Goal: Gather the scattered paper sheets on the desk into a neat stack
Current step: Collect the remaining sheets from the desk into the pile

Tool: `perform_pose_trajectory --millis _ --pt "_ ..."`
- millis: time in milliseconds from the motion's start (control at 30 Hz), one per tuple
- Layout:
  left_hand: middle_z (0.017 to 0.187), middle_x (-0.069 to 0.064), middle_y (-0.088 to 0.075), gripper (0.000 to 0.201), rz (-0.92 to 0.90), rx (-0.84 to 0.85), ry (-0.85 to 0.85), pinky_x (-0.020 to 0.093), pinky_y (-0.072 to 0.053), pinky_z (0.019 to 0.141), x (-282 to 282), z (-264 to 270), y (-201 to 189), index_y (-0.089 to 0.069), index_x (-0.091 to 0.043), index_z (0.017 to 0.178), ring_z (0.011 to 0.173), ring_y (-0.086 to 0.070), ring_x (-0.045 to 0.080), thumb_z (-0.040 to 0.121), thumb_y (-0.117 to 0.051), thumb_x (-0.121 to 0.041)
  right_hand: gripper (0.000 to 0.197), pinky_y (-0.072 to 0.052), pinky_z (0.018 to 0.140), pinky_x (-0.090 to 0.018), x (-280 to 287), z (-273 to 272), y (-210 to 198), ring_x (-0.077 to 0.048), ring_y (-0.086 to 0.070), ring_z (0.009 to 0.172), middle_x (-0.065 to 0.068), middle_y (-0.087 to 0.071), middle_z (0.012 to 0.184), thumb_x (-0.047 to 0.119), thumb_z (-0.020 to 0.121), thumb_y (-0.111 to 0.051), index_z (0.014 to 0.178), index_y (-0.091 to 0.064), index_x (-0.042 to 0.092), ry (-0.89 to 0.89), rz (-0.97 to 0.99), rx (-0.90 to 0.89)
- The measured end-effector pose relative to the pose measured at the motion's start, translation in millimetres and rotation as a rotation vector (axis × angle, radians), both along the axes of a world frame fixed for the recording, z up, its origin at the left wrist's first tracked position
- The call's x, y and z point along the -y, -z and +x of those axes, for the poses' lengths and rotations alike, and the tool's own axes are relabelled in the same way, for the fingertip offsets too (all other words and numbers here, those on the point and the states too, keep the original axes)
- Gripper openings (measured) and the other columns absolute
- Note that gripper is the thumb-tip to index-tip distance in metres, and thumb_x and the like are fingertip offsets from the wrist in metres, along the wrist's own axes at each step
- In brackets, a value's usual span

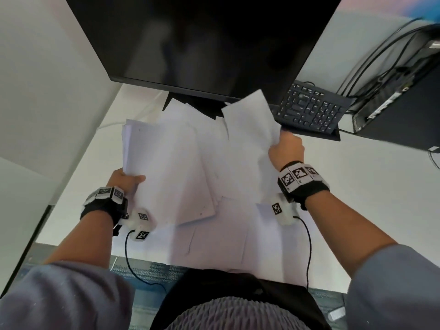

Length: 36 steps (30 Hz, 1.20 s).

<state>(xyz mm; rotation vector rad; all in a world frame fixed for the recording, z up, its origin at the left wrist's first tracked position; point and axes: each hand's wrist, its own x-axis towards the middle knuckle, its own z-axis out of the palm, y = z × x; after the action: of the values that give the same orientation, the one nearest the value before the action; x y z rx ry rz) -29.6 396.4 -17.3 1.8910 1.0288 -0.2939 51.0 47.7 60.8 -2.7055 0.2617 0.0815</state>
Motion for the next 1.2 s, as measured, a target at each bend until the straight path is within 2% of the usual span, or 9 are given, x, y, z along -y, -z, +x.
perform_pose_trajectory --millis 167,367,500,600,700,867,967,1067,1200 --pt "0.120 0.023 -0.063 0.045 0.016 0.056 0.009 0.039 -0.045 0.088 -1 -5 -7 -0.057 0.000 0.123 0.108 -0.060 0.040 0.083 -0.069 -0.015 0.026 -0.044 0.089 -0.043 -2 17 -56 -0.039 -0.056 0.106 -0.023 -0.056 0.116 0.003 0.090 -0.046 0.113 -0.058 -0.001 -0.111 -0.063 0.409" --pt "0.121 0.023 -0.062 0.047 0.111 0.043 0.063 0.040 -0.044 0.089 -28 -11 -24 -0.057 0.002 0.123 0.110 -0.059 0.040 0.081 -0.070 -0.014 0.037 -0.037 0.083 -0.018 18 39 -109 -0.027 -0.057 0.112 -0.015 -0.062 0.122 0.007 0.091 -0.042 0.123 -0.058 0.004 0.022 0.186 0.644" --pt "0.123 0.025 -0.060 0.047 0.167 -0.022 0.085 0.037 -0.040 0.083 -39 -21 -23 -0.055 0.002 0.125 0.111 -0.057 0.041 0.082 -0.069 -0.013 0.038 -0.045 0.086 -0.031 35 34 -67 -0.032 -0.058 0.114 -0.020 -0.061 0.123 0.012 0.086 -0.044 0.118 -0.060 0.000 0.147 0.235 0.212" --pt "0.123 0.027 -0.059 0.048 0.187 -0.029 0.098 0.038 -0.040 0.083 -37 -26 -18 -0.055 0.005 0.125 0.111 -0.057 0.043 0.083 -0.069 -0.012 0.032 -0.047 0.090 -0.028 24 -8 -8 -0.029 -0.060 0.114 -0.014 -0.064 0.121 0.012 0.086 -0.049 0.114 -0.063 0.008 -0.004 -0.032 -0.246" --pt "0.121 0.029 -0.060 0.046 0.186 -0.029 0.107 0.039 -0.041 0.083 -35 -29 -14 -0.055 0.006 0.124 0.107 -0.058 0.042 0.083 -0.068 -0.010 0.038 -0.046 0.095 -0.028 5 -54 35 -0.030 -0.060 0.116 -0.011 -0.061 0.127 0.017 0.081 -0.056 0.119 -0.060 0.011 -0.045 0.005 -0.469" --pt "0.120 0.028 -0.061 0.043 0.193 -0.020 0.129 0.037 -0.042 0.083 -34 -30 -13 -0.056 0.005 0.123 0.107 -0.059 0.042 0.084 -0.067 -0.009 0.055 -0.033 0.111 -0.026 -15 -64 51 -0.023 -0.041 0.135 -0.002 -0.037 0.151 0.022 0.088 -0.055 0.142 -0.041 0.025 -0.039 0.097 -0.599" --pt "0.121 0.027 -0.061 0.042 0.191 -0.025 0.128 0.038 -0.042 0.084 -32 -29 -12 -0.056 0.005 0.123 0.109 -0.058 0.042 0.085 -0.066 -0.010 0.050 -0.037 0.108 -0.029 -17 -56 54 -0.026 -0.044 0.132 -0.007 -0.041 0.148 0.023 0.090 -0.057 0.138 -0.047 0.017 0.033 0.182 -0.672" --pt "0.122 0.027 -0.060 0.043 0.192 -0.042 0.123 0.038 -0.041 0.084 -29 -30 -10 -0.055 0.005 0.124 0.110 -0.057 0.043 0.085 -0.066 -0.009 0.053 -0.045 0.094 -0.032 -22 -56 56 -0.030 -0.050 0.126 -0.013 -0.050 0.139 0.021 0.084 -0.066 0.132 -0.051 0.006 0.209 0.445 -0.674" --pt "0.124 0.028 -0.059 0.046 0.175 -0.064 0.142 0.038 -0.040 0.084 -24 -24 -10 -0.054 0.006 0.126 0.112 -0.057 0.042 0.084 -0.067 -0.009 0.055 -0.039 0.107 -0.035 -35 -53 58 -0.031 -0.045 0.130 -0.017 -0.041 0.145 0.025 0.091 -0.060 0.137 -0.043 -0.001 0.249 0.386 -0.677"
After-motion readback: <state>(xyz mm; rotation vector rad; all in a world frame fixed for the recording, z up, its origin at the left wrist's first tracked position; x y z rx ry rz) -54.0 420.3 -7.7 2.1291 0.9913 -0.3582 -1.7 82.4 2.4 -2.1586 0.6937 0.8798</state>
